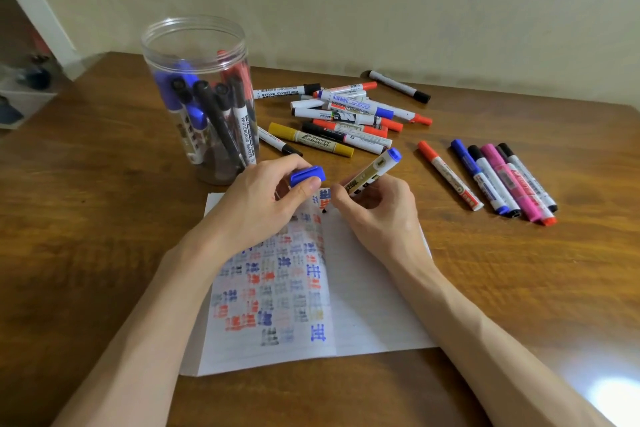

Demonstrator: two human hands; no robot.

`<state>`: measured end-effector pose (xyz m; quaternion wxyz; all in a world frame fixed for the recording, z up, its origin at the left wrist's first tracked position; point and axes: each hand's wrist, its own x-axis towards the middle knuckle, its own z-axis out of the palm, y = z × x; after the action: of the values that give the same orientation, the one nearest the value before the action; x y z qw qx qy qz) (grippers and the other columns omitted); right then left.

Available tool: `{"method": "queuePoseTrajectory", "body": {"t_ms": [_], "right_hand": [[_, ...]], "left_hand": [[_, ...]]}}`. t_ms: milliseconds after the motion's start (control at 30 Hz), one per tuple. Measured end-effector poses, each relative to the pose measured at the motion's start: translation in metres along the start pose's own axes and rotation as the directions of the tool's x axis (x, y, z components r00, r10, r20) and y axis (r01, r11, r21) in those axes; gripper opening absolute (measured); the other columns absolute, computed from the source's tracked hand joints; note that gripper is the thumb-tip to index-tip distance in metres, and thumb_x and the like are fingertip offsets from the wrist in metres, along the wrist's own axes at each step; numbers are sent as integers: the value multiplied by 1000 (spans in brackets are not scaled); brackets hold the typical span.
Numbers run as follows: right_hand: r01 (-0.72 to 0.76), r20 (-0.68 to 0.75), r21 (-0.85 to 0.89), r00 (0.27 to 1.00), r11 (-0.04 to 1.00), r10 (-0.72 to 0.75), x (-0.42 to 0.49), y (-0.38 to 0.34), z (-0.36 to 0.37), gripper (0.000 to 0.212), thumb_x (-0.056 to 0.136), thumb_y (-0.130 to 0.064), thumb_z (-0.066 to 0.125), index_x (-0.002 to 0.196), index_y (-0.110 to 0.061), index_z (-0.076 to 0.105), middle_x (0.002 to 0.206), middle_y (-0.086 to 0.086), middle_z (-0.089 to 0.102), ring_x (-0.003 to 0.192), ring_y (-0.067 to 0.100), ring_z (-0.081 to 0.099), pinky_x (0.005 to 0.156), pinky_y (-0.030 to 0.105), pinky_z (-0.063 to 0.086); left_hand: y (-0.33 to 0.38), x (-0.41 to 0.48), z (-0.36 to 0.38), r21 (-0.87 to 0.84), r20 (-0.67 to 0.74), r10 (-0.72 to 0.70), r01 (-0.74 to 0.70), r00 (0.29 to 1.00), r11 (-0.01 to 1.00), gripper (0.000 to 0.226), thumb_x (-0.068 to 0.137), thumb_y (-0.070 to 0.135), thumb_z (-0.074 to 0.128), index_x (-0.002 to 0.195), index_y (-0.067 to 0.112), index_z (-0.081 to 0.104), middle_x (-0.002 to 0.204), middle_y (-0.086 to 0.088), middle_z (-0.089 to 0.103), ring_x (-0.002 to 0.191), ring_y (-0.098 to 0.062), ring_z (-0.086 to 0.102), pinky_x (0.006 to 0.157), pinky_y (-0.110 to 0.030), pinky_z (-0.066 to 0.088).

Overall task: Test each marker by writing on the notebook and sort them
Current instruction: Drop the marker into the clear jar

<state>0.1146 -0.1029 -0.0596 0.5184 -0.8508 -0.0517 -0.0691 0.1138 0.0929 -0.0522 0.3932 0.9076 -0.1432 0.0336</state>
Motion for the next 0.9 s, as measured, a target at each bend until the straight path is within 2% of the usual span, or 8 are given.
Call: {"method": "queuePoseTrajectory", "body": {"t_ms": [100,167,300,400,534,767,834,900], "right_hand": [[26,-41,-23,999,999,-27,0,2,2,15,90,-22,76,76,-19,73,64,-9,69,59,6,61,53,17,45],[21,-57,-12,998,1000,-22,1,3,2,13,90,-20,76,77,-19,72,61,-12,67,57,3,57,54,13,42],[13,-42,58,999,998,-11,2,3,-1,12,90,-16,74,78,-15,74,69,-5,73,62,15,64,58,28,51],[22,-25,46,999,999,-21,2,2,0,13,91,-17,75,78,-15,74,71,-8,74,64,14,66,59,25,52],[18,-11,35,1000,999,-18,2,2,0,14,91,-20,75,78,-15,75,70,-4,74,68,19,68,61,32,54],[49,-33,-15,998,999,-49,1,4,0,13,90,-17,74,77,-14,72,65,-6,67,58,4,56,54,15,42],[34,-41,21,999,999,-33,1,3,-1,13,89,-15,73,77,-14,72,64,-7,68,57,3,55,55,15,42],[23,-37,47,999,999,-21,2,3,-1,13,90,-15,73,76,-15,72,66,-6,71,58,5,58,55,21,47]], "left_hand": [[0,0,0,-1,8,-10,10,1000,1000,22,103,47,53,111,30,65,94,15,68,95,-4,64,85,-37,56],[-1,0,0,4,8,-13,13,1000,1000,23,103,48,52,111,30,65,95,15,68,96,-3,64,86,-36,56],[0,0,0,12,2,-17,17,1000,1000,23,103,48,53,111,30,65,96,15,68,96,-3,64,86,-34,56],[0,0,-1,20,1,-19,19,1000,1000,24,103,48,52,112,30,65,96,16,68,97,-2,64,86,-33,56],[0,0,0,26,1,-21,20,1000,999,25,102,48,52,113,29,65,97,16,68,97,-2,64,86,-32,56],[0,1,-1,14,6,-21,21,1000,1000,25,102,48,53,112,29,65,96,15,69,97,-3,65,89,-38,55],[0,1,0,24,4,-21,21,1000,1000,26,101,49,53,113,29,65,97,15,69,98,-3,65,89,-38,56],[-1,1,0,31,1,-19,19,1000,999,27,101,50,53,114,30,65,98,16,69,98,-2,64,88,-37,56]]}}
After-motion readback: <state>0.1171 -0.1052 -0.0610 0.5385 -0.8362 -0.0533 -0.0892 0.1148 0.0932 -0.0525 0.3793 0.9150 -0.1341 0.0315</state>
